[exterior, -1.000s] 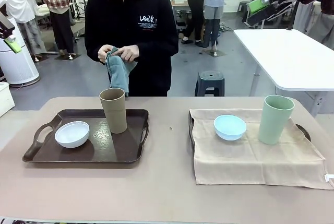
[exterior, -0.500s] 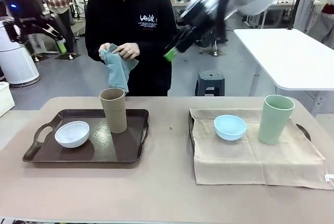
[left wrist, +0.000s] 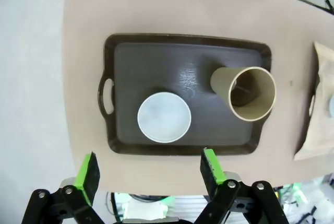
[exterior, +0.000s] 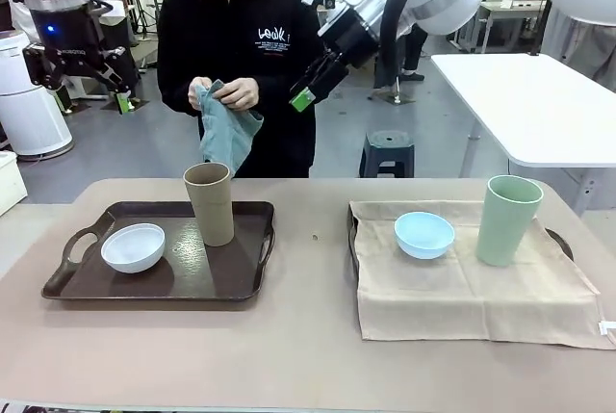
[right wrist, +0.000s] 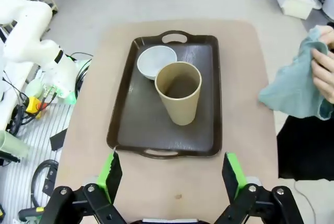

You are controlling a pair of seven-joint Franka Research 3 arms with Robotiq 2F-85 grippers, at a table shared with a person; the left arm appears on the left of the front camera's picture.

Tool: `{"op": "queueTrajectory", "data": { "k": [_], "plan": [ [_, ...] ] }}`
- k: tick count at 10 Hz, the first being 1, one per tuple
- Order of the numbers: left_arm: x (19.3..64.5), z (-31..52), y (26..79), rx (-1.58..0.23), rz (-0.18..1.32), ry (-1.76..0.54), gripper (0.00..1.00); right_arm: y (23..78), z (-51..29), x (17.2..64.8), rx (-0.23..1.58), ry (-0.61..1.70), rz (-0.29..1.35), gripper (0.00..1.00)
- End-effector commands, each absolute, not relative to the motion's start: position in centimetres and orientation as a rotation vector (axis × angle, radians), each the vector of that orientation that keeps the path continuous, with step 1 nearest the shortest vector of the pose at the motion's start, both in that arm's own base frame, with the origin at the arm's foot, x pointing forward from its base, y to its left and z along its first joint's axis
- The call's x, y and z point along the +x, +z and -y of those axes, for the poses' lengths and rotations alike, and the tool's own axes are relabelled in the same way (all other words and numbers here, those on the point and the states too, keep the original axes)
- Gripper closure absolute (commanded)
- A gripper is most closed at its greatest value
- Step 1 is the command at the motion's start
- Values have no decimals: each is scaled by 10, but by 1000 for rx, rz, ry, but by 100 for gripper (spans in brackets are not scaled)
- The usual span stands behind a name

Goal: Set up a tray with a mat and arrange the tableware.
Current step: Pick up the Picnic Bowl and Reusable plastic cup from the Handle tray in front of the human's position and hold them in the air.

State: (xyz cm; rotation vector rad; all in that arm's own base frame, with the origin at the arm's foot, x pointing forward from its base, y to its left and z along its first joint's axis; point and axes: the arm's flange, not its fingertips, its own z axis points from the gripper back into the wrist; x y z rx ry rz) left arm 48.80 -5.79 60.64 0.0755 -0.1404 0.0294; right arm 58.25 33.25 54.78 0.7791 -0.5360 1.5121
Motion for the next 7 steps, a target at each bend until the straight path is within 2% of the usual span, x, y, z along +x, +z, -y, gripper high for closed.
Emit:
{"op": "queueTrajectory", "data": {
  "k": [1,2,5,7],
  "plan": [
    [488,60,603,80,135,25,0,538,-339,587,790,1512,529,0],
    [495,53,583,36,6,-2,0,519,-348,599,878,1601,579,0],
    [496,34,497,14,-126,-90,0,454,-397,623,964,1714,606,0],
    [484,21,447,-42,-201,-119,0,421,-422,617,1005,1768,570,0]
  ]
}}
